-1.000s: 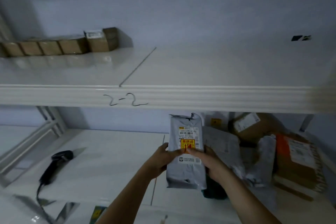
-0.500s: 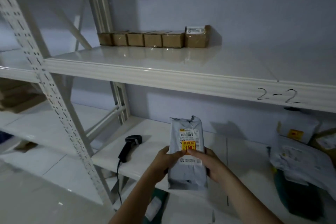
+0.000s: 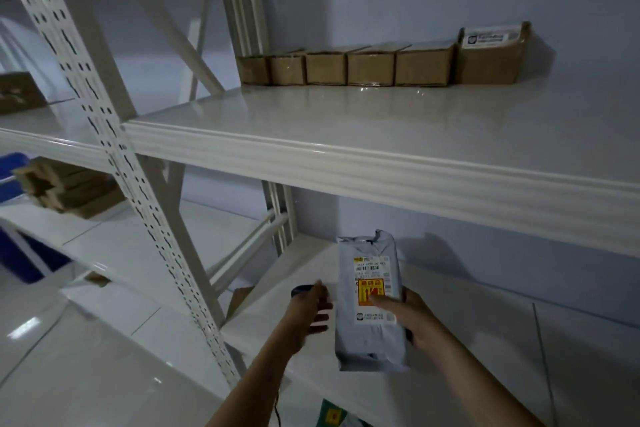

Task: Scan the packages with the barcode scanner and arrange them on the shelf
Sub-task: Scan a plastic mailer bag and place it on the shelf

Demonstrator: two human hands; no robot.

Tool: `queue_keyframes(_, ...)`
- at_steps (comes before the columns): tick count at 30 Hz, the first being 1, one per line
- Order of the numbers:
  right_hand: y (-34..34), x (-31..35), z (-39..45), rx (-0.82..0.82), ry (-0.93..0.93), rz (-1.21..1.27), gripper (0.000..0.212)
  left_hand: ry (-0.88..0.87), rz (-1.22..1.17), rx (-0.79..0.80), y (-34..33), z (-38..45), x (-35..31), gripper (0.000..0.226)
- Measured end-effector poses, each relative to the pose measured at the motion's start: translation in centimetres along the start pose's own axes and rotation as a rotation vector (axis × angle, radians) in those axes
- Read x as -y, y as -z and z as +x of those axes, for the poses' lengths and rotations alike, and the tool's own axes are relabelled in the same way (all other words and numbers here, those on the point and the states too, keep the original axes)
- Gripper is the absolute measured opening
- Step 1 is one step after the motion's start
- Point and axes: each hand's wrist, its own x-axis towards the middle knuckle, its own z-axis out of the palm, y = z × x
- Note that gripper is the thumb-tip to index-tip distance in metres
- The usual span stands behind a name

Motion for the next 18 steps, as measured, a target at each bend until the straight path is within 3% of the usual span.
queue_keyframes(3,-0.4,-0.2,3.3,-0.075,-0.006,-0.028,0.039,0.037,0.199,-0.198,2.9,4.0,-0.3,0.022)
queue_keyframes(6,-0.8,-0.7,5.9,-0.126,-0.014,-0.024,0.036,0.074,0.258,-0.227,5.2,7.5,0.2,0.026)
queue_keyframes(11,-1.2,-1.9,7.8,-0.215,-0.049,-0.012,0.033,0.233,0.364,-0.159,7.1,10.6,1.4,0.067)
queue_keyframes(18,-2.0,-2.8,8.1,-0.331,-0.094,0.002,0.032,0.254,0.616,0.0,6.6,12.5,1.2,0.073)
